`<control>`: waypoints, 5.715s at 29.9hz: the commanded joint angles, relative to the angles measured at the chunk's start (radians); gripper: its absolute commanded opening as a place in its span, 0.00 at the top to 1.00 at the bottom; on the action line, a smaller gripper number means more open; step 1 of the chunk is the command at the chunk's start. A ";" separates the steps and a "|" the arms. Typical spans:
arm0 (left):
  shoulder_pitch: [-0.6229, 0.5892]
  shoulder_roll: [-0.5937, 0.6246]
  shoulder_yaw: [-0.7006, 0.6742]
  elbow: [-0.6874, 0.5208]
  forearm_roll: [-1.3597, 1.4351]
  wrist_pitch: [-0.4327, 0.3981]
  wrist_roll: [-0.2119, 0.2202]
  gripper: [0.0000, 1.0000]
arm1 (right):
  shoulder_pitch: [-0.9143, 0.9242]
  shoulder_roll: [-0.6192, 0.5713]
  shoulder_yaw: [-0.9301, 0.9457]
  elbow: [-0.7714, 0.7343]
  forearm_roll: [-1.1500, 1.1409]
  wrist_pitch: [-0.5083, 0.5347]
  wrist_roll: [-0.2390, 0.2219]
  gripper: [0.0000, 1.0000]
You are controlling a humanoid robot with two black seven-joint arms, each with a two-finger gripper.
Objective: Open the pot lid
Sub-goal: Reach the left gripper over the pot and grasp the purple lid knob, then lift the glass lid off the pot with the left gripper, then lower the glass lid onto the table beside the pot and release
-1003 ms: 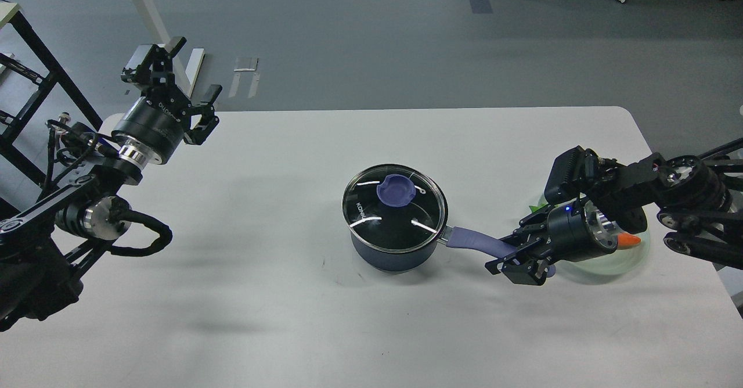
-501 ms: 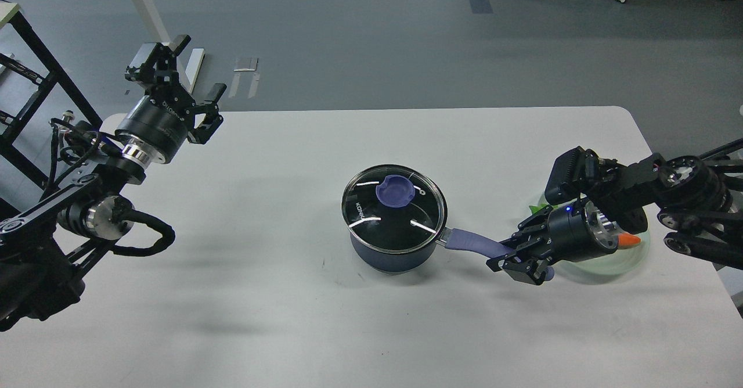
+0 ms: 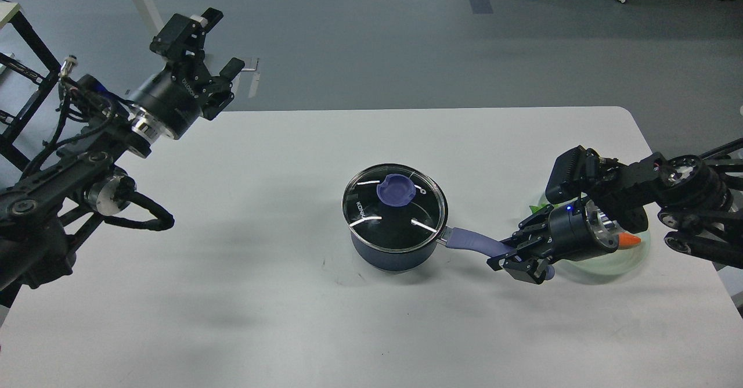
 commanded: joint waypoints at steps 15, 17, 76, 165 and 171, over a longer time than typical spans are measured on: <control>-0.244 -0.046 0.371 -0.257 0.900 0.168 -0.019 0.01 | 0.000 0.000 0.001 0.000 0.001 0.000 0.000 0.70; -0.272 -0.060 0.434 -0.254 0.986 0.200 -0.019 0.01 | 0.000 0.000 0.001 0.000 0.001 0.000 0.000 0.70; -0.246 -0.309 0.633 0.096 1.206 0.315 -0.019 0.61 | -0.001 0.000 0.001 0.000 0.003 0.000 0.000 0.69; 0.061 0.314 0.781 0.079 1.108 0.767 -0.019 0.01 | -0.001 0.000 0.003 0.000 0.006 -0.003 0.000 0.69; 0.017 0.417 0.760 -0.168 0.720 0.744 -0.019 0.01 | -0.001 0.000 0.003 0.000 0.006 -0.003 0.000 0.68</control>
